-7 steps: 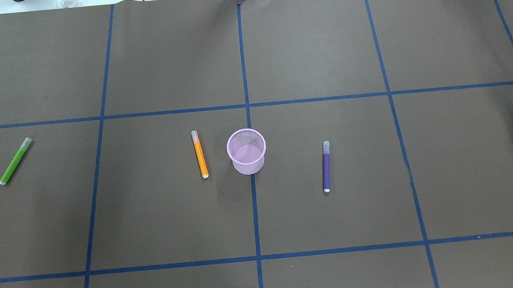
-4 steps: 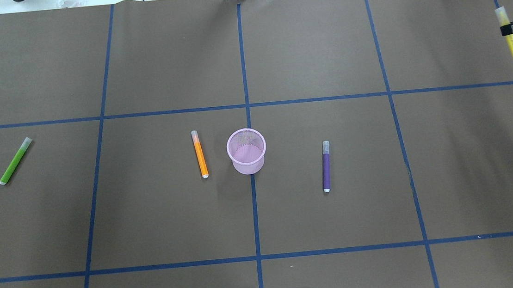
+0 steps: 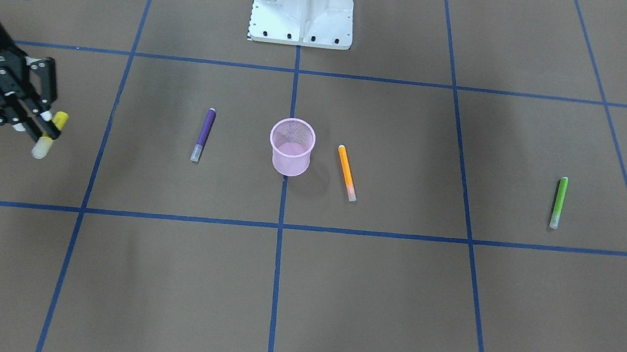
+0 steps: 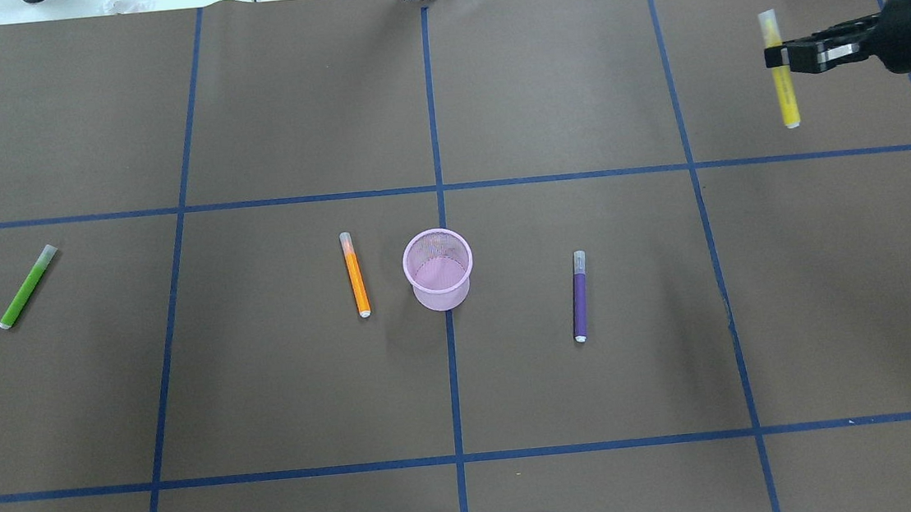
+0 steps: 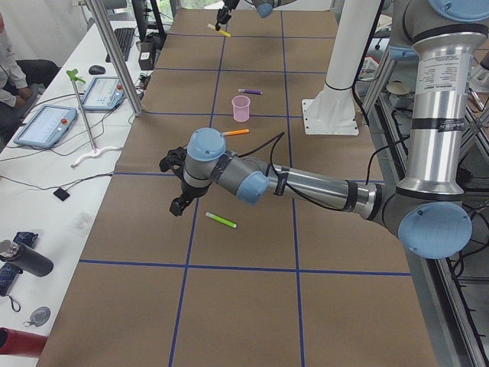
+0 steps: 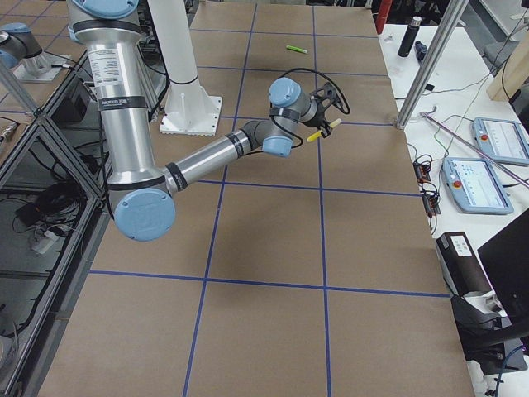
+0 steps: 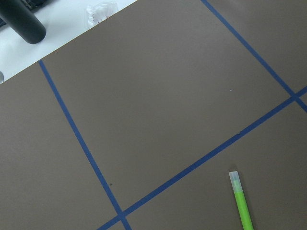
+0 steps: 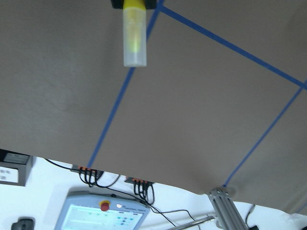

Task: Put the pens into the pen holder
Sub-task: 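Carry the yellow highlighter with the right gripper over the lilac cup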

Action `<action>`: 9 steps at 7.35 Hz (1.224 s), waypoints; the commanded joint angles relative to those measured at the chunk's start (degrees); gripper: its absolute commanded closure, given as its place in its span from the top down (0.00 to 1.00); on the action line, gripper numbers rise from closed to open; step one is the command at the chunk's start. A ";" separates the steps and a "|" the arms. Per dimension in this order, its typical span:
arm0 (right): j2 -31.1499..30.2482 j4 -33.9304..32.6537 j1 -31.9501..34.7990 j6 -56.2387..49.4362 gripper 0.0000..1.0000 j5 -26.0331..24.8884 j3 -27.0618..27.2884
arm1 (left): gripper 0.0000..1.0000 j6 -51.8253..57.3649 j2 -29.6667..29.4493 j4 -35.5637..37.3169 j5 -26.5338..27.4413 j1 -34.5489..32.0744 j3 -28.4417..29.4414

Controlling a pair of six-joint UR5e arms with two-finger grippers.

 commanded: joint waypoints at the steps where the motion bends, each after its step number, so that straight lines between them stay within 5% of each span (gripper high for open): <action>1: 6.58 -0.09 -13.97 4.40 0.00 -17.92 0.52 | 1.00 -0.60 -1.21 0.01 0.09 1.82 0.67; 5: 16.78 -1.05 -34.91 5.11 0.00 -48.52 -4.64 | 1.00 -5.17 -2.88 -0.16 0.09 4.73 1.81; 9: 19.97 -0.97 -38.89 4.41 0.00 -56.74 -11.95 | 1.00 -5.17 -2.97 -0.16 0.09 4.73 1.99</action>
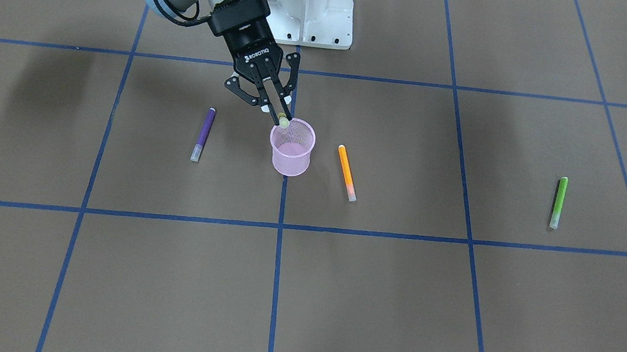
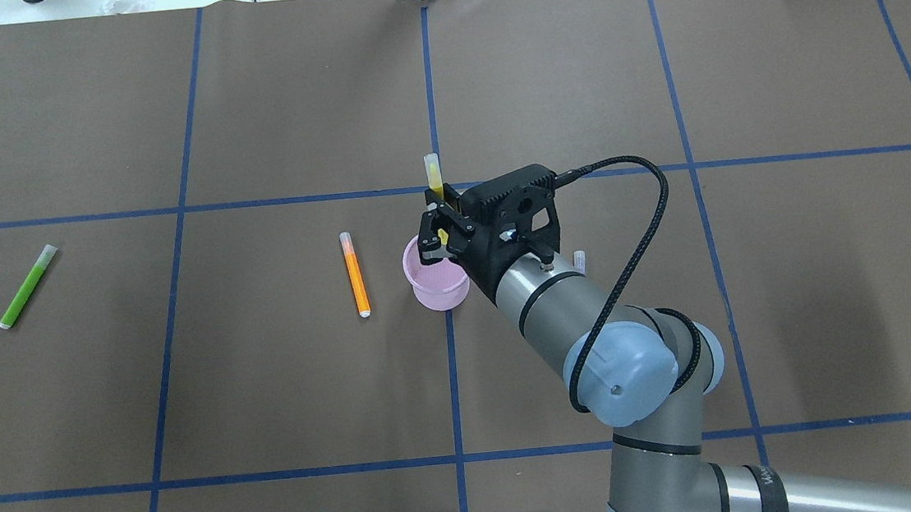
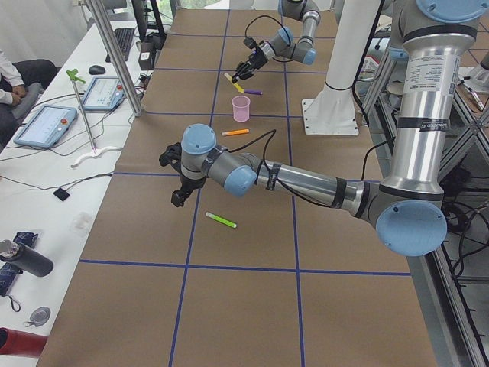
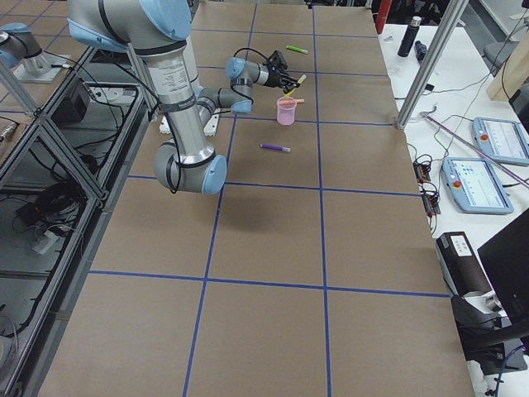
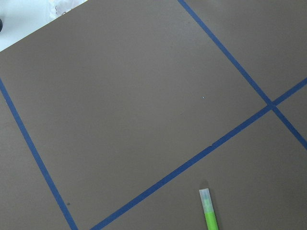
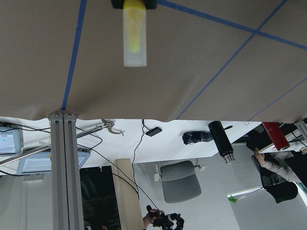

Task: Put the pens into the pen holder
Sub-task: 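Carry the yellow highlighter with the right gripper over the lilac cup, then lower the highlighter into the cup and open the right gripper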

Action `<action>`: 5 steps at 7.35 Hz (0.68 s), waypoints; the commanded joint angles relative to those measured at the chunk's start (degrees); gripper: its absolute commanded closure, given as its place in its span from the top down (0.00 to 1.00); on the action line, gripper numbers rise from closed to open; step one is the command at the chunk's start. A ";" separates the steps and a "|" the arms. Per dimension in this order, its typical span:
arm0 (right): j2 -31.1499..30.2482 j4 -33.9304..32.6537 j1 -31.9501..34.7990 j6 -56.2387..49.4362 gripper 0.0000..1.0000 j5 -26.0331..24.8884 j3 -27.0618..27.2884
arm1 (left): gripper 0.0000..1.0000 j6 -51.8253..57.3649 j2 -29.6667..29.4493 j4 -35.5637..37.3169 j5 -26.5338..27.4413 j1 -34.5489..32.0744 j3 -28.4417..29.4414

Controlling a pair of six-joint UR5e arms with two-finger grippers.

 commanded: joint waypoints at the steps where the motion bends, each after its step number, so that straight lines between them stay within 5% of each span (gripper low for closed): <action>1: 1.25 0.07 -1.77 -0.04 0.06 -3.03 -2.50 | 1.00 0.00 -0.05 0.00 0.00 0.00 0.17; 2: 2.47 0.07 -2.30 0.04 0.19 -4.00 -3.99 | 1.00 0.00 -0.05 0.00 0.00 0.00 0.17; 3: 3.01 0.16 -2.74 0.30 0.45 -4.79 -5.05 | 1.00 0.00 -0.13 0.00 0.00 0.00 0.17; 4: 3.01 0.24 -3.09 0.74 0.81 -4.98 -5.06 | 1.00 0.00 -0.14 0.00 0.00 0.00 0.17; 5: 3.01 0.42 -3.09 0.75 0.98 -4.98 -4.98 | 1.00 -0.09 -0.14 0.00 0.00 0.00 0.17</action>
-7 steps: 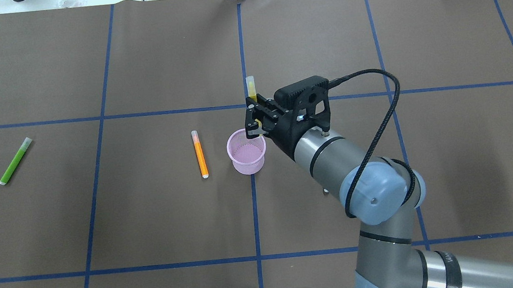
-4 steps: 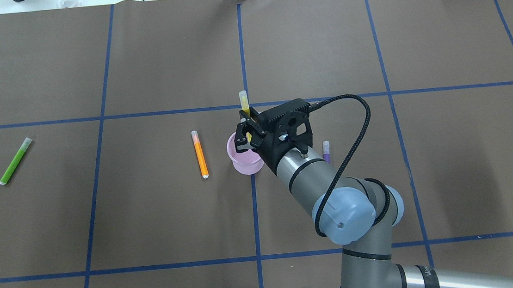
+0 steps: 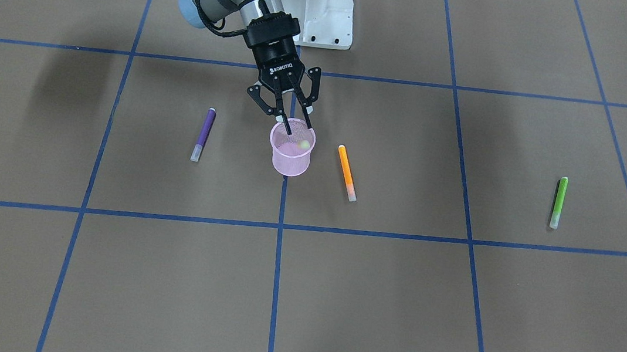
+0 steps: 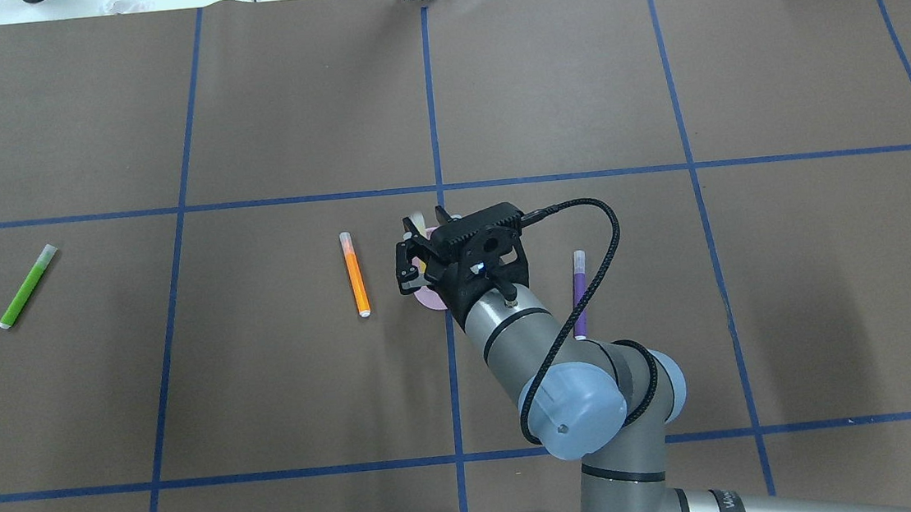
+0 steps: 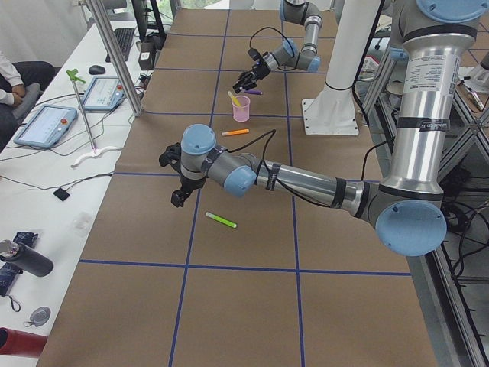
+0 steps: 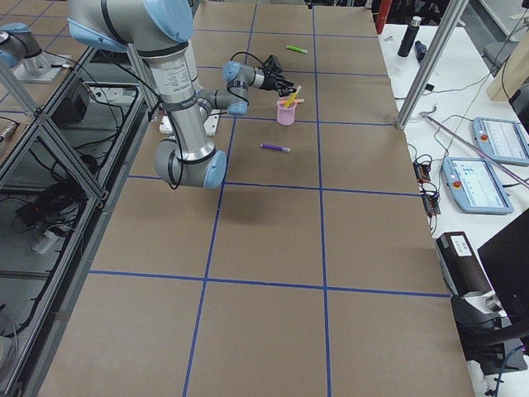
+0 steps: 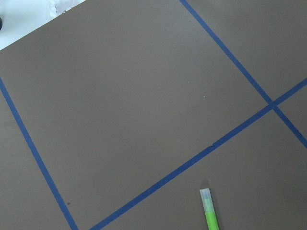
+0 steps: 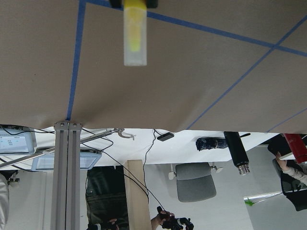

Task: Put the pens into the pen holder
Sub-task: 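Lower the highlighter into the cup and open the right gripper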

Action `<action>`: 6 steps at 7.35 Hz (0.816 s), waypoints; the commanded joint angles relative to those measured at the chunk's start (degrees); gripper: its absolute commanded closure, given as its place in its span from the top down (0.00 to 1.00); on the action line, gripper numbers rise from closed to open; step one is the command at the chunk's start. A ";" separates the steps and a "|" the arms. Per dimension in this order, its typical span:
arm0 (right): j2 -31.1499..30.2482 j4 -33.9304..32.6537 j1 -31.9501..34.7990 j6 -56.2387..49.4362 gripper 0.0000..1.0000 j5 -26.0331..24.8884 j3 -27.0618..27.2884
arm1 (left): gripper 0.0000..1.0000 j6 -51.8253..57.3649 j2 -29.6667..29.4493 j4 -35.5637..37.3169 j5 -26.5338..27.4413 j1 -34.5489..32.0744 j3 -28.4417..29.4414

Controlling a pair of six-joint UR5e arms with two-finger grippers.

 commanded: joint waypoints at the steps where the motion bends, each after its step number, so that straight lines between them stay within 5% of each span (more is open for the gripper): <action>1: 0.30 0.26 -0.21 0.19 0.99 -0.04 0.56 | 1.00 -0.41 -0.02 0.00 0.00 0.00 -0.08; 3: 0.39 -0.09 2.93 1.75 0.99 5.62 1.44 | 1.00 -5.82 -0.10 0.00 0.00 1.83 -0.17; 6: 0.04 -23.19 15.56 9.75 0.99 29.48 7.38 | 1.00 -20.41 0.68 -5.42 2.44 8.14 0.00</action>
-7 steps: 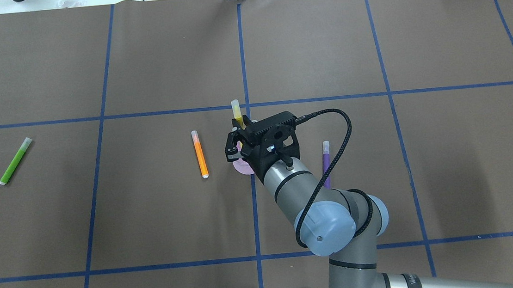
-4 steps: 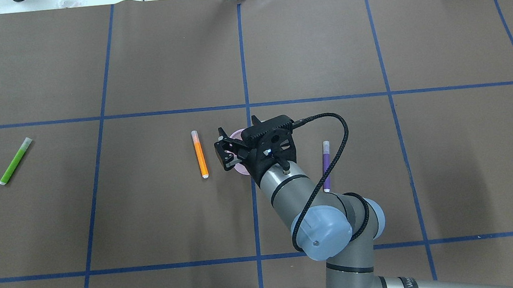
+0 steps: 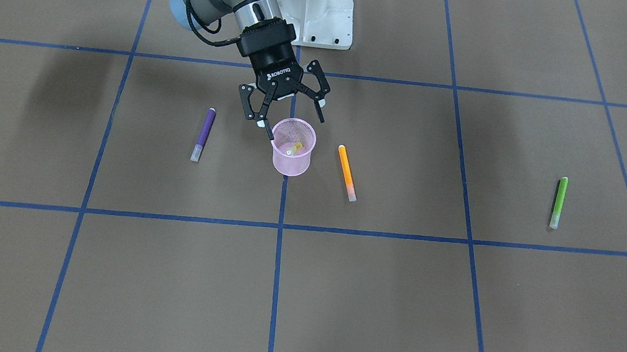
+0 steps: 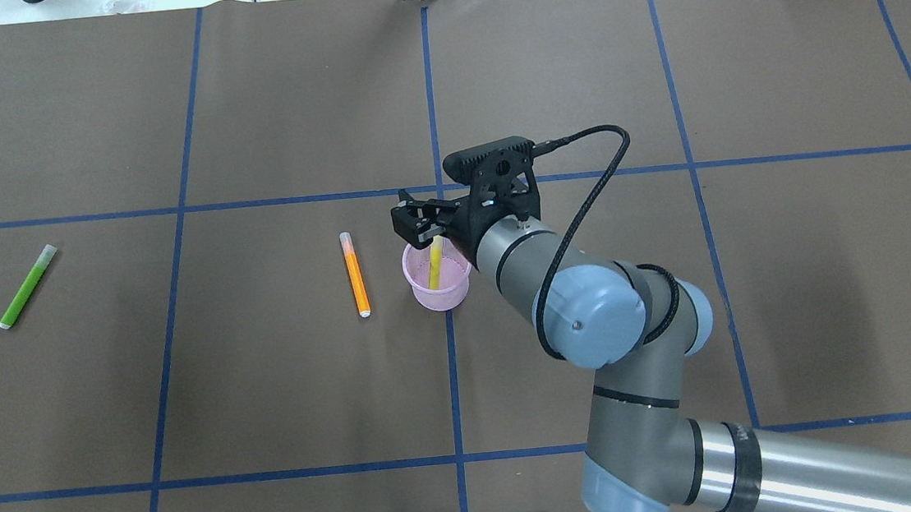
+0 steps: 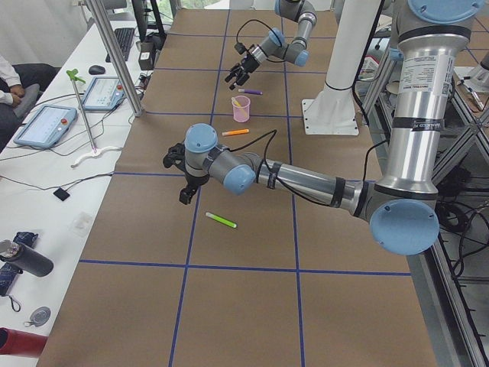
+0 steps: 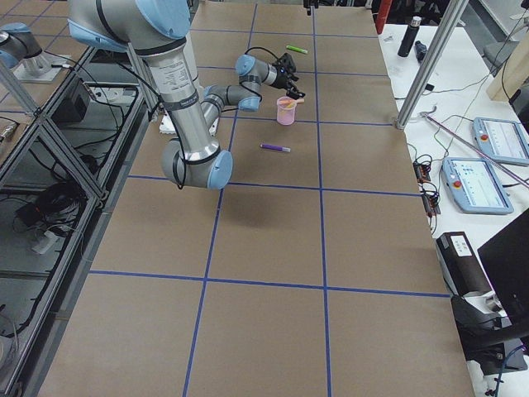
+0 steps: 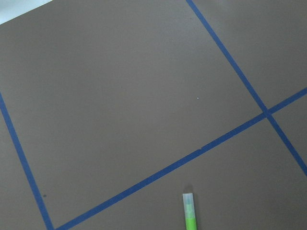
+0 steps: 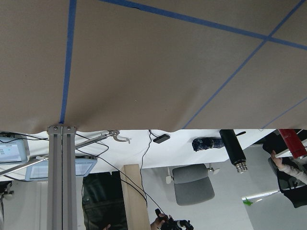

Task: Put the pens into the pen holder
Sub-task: 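Raise the right gripper away while the left gripper reaches the green highlighter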

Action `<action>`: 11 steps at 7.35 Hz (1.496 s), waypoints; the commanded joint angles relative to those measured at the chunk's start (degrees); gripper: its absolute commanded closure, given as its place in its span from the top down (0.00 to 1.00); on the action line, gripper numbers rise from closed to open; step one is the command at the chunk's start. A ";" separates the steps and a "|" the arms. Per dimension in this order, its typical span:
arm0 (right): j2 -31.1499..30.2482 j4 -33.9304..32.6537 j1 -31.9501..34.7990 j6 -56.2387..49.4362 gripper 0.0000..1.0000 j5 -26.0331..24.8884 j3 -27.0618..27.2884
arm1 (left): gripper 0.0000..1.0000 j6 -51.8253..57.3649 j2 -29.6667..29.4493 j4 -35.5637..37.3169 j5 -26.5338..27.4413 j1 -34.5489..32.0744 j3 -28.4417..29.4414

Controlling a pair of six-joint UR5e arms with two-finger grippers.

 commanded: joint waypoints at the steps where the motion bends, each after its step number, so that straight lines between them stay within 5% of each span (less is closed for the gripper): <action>1: -0.09 -18.01 9.67 3.19 1.00 17.71 5.68 | 1.00 -8.42 0.67 -4.00 7.47 7.12 0.18; 3: -0.96 -26.31 21.94 1.89 1.00 39.11 6.23 | 1.00 -10.47 -0.20 -4.80 11.92 12.33 5.07; 4: -2.45 -27.56 26.54 -1.43 1.00 45.66 6.49 | 1.00 -10.55 -0.30 -9.59 11.92 13.31 8.76; 7: -7.98 -29.16 33.17 -12.00 1.00 51.09 8.59 | 0.98 -10.47 -2.67 -16.49 11.92 16.02 17.58; 8: -8.09 -29.25 33.26 -12.19 1.00 51.09 8.69 | 0.84 -10.47 -2.76 -16.49 11.92 17.26 17.50; 10: -8.09 -29.25 33.53 -12.19 1.00 51.09 8.69 | 0.33 -10.03 -3.02 -16.50 11.83 17.71 17.67; 11: -8.00 -29.25 33.53 -12.19 1.00 51.09 8.69 | 0.19 -9.94 -2.93 -16.50 11.57 17.71 17.76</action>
